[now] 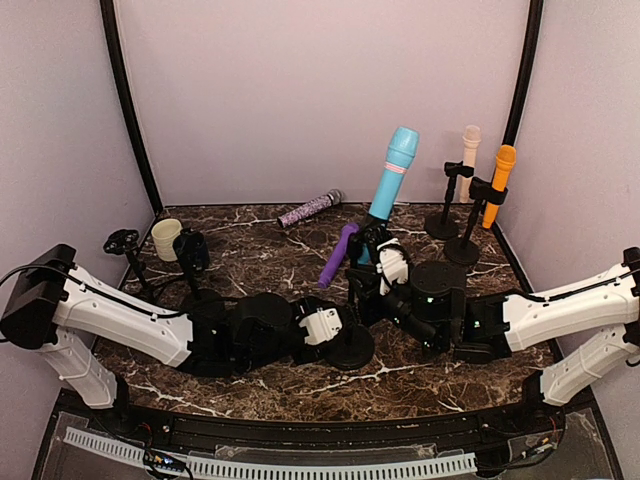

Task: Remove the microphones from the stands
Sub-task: Unscrew the knob on the microphone stand.

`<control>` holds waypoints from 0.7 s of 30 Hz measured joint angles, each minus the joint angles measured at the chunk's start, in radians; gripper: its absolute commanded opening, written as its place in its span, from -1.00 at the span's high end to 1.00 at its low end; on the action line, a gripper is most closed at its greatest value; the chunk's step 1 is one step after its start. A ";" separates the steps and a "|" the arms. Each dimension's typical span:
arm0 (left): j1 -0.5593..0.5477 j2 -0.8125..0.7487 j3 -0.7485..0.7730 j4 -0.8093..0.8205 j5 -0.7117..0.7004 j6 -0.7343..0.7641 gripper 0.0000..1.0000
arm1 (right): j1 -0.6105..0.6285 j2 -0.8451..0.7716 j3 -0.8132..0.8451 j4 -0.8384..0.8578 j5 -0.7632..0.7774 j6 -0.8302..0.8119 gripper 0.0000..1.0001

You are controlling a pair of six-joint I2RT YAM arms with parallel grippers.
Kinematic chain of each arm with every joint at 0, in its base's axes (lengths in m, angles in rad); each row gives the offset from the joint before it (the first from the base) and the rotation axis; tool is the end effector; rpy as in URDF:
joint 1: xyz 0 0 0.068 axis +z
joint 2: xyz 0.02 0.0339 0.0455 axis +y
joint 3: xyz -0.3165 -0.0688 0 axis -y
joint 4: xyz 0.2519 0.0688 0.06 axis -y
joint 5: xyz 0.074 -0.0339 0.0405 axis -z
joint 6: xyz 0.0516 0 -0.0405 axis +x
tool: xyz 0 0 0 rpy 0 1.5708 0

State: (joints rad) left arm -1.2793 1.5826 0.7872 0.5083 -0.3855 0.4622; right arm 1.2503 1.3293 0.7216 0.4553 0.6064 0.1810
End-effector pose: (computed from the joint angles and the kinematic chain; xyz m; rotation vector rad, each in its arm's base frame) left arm 0.1220 -0.3390 0.2576 1.2225 1.3774 -0.2147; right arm 0.1226 0.2759 0.3086 -0.4643 1.6623 0.5450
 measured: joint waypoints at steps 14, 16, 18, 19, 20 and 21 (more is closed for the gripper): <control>0.000 0.066 0.059 0.013 -0.096 0.058 0.01 | -0.020 -0.001 0.000 -0.010 0.058 0.008 1.00; 0.000 0.069 0.063 0.014 -0.100 0.062 -0.01 | -0.021 -0.002 0.000 -0.014 0.065 0.006 1.00; 0.000 0.072 0.065 0.016 -0.102 0.066 -0.04 | -0.021 -0.004 0.000 -0.018 0.069 0.004 1.00; 0.000 0.074 0.066 0.018 -0.101 0.069 -0.05 | -0.021 -0.005 0.000 -0.020 0.070 0.003 1.00; 0.000 0.075 0.067 0.018 -0.101 0.071 -0.08 | -0.021 -0.006 0.000 -0.022 0.072 0.002 1.00; 0.000 0.076 0.068 0.019 -0.099 0.076 -0.09 | -0.021 -0.006 0.000 -0.023 0.073 0.002 1.00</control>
State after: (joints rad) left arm -1.2793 1.6588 0.8555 0.5274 -0.4843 0.5377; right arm 1.2289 1.3231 0.7219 0.4324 0.6792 0.1829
